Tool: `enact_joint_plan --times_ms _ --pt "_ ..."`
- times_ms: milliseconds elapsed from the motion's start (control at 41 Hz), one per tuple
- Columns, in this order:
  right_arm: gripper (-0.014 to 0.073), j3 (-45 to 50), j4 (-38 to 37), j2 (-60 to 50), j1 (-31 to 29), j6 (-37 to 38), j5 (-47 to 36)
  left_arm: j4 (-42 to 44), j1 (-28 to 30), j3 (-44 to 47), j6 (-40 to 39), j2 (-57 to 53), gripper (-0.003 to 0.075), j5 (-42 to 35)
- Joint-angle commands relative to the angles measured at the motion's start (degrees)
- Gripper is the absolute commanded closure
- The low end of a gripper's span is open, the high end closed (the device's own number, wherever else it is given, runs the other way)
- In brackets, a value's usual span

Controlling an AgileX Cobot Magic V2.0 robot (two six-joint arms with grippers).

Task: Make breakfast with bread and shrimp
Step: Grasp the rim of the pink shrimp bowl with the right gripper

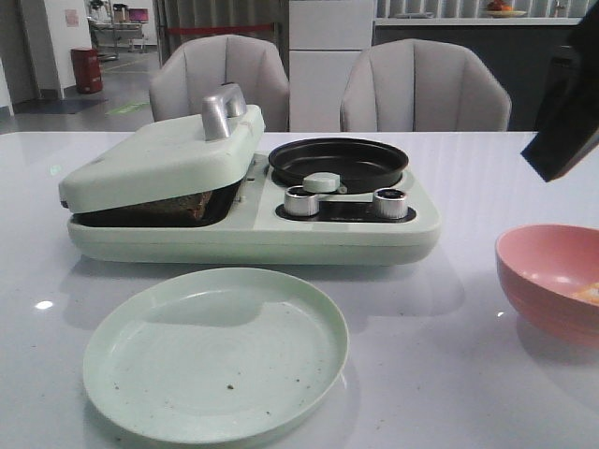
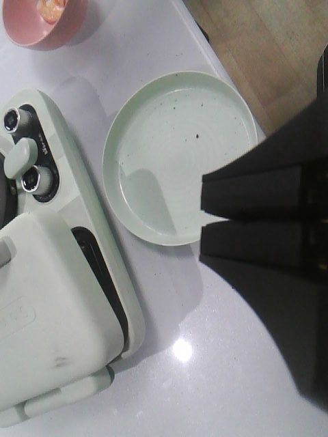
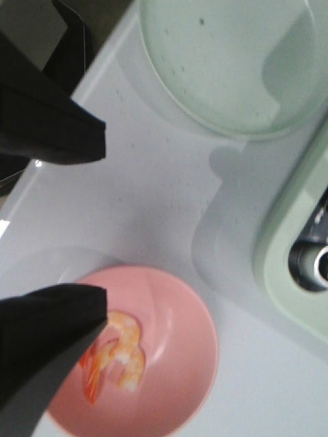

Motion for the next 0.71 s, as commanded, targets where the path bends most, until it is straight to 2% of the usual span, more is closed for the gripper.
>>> enact_joint_plan --times_ms 0,122,317,415,683 --pt "0.0100 -4.84 0.16 4.11 -8.36 0.08 -0.14 -0.67 -0.57 -1.62 -0.51 -0.26 0.0619 -4.23" --pt "0.0100 -7.17 1.59 8.68 -18.25 0.08 3.01 -0.67 -0.57 -1.62 -0.51 -0.26 0.0619 -4.23" --pt "0.0100 -7.60 1.59 14.66 -28.05 -0.98 1.56 -0.67 -0.57 -1.62 -0.51 -0.26 0.0619 -4.23" --pt "0.0100 -7.71 1.59 17.85 -30.05 -0.98 -0.65 -0.67 -0.57 -1.62 -0.51 -0.26 0.0619 -4.23" --pt "0.0100 -11.28 2.41 27.00 -30.26 -1.24 -3.58 -0.67 -0.57 -1.62 -0.51 -0.26 0.0619 -4.23"
